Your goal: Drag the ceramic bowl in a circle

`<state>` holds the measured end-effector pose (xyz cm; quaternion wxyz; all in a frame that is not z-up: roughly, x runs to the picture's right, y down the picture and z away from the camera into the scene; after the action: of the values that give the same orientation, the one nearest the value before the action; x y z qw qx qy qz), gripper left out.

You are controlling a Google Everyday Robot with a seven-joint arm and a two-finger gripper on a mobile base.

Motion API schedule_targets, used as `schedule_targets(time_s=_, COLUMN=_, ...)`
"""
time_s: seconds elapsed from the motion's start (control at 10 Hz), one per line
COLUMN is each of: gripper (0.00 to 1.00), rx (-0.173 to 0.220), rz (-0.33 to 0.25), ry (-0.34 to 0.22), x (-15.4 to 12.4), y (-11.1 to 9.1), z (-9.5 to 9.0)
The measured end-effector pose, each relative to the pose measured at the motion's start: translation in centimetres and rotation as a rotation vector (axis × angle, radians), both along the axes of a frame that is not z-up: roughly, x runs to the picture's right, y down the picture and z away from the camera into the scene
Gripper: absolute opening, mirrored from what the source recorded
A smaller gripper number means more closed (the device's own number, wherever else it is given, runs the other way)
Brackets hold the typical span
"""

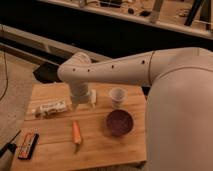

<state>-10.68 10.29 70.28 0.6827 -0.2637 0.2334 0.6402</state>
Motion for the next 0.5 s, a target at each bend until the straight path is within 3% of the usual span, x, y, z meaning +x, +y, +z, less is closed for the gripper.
schedule_targets(time_s=0.4, gripper=0.65, rx=-0.002, rz=0.002, ry=0.001, x=0.1, y=0.0, z=0.1)
schedule_targets(time_s=0.5, gripper=0.65, rx=-0.001, rz=0.02, ry=0.015, x=1.2, y=-0.2, z=0.4)
